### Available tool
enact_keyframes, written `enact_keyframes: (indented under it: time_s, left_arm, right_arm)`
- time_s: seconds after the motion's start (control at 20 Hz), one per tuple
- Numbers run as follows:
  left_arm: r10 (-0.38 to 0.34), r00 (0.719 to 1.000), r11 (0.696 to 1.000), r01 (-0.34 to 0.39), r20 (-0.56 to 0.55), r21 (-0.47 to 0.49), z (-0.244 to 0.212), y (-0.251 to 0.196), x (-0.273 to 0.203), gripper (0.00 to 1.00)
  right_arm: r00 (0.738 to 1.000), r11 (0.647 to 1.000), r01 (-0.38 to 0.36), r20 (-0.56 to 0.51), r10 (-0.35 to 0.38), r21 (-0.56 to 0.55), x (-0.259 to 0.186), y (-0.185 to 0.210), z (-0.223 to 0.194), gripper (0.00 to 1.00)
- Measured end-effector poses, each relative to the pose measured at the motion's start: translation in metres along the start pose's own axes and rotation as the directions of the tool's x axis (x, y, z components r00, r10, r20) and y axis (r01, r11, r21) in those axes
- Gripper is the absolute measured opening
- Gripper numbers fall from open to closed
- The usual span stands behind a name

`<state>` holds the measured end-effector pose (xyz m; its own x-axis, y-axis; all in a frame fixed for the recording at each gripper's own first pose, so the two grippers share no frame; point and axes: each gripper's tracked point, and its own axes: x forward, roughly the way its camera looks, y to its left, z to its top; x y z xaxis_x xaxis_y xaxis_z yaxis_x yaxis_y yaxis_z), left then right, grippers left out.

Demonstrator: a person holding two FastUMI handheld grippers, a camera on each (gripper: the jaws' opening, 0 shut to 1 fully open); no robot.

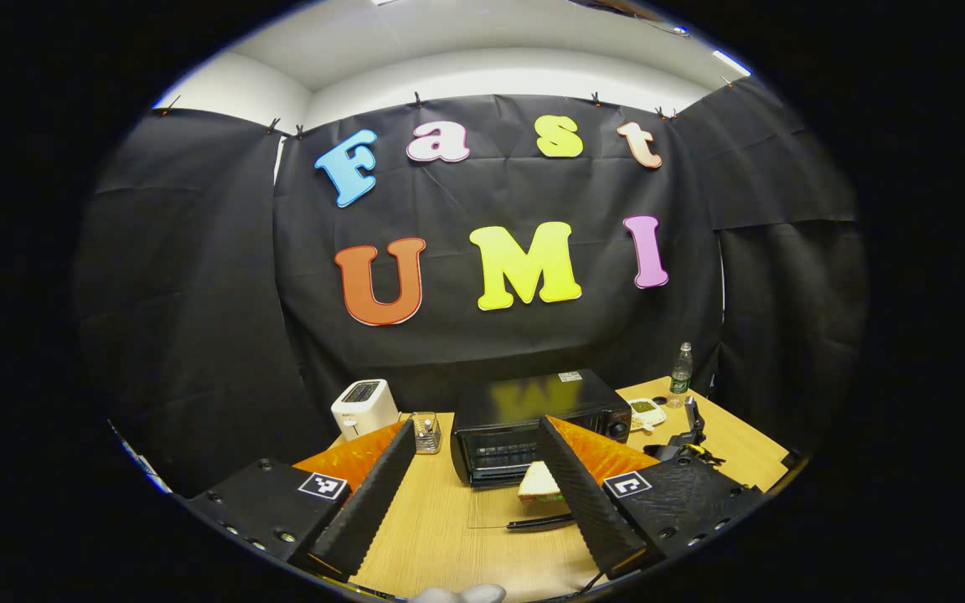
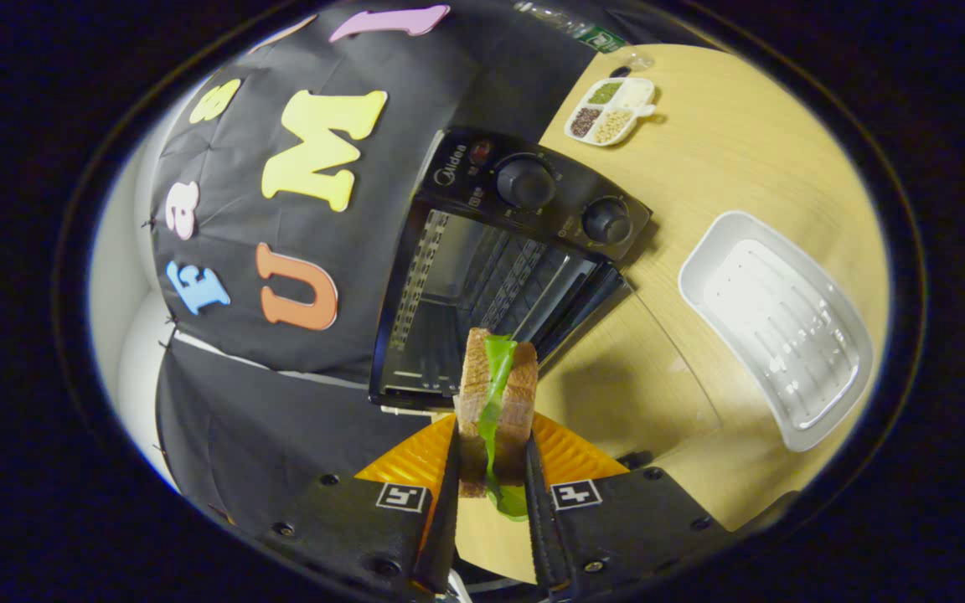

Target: Open the electric oven with the left hand, put the food in, and close the electric oven.

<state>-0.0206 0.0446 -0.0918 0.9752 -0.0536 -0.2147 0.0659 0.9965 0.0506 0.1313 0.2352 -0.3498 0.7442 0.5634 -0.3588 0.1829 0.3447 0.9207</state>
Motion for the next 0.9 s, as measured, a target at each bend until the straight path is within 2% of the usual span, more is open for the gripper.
enact_keyframes:
  time_s: [0.35,0.65,0.9]
  left_arm:
    - [-0.016,1.0,1.0,0.015,-0.02,-0.018,-0.012,0.001,-0.005,0.95]
    - [-0.008,0.998,1.0,0.008,-0.057,0.001,-0.024,0.012,-0.007,0.95]
    - [-0.002,0.998,1.0,0.002,-0.067,-0.004,-0.028,0.018,-0.008,0.95]
  right_arm:
    - [0.988,0.995,-0.062,0.143,0.051,0.077,0.06,0.013,0.018,0.4]
    - [0.957,0.984,-0.101,0.283,0.056,0.146,0.101,0.025,0.048,0.4]
    - [0.939,0.992,-0.023,0.344,-0.021,0.122,0.115,0.01,0.062,0.4]
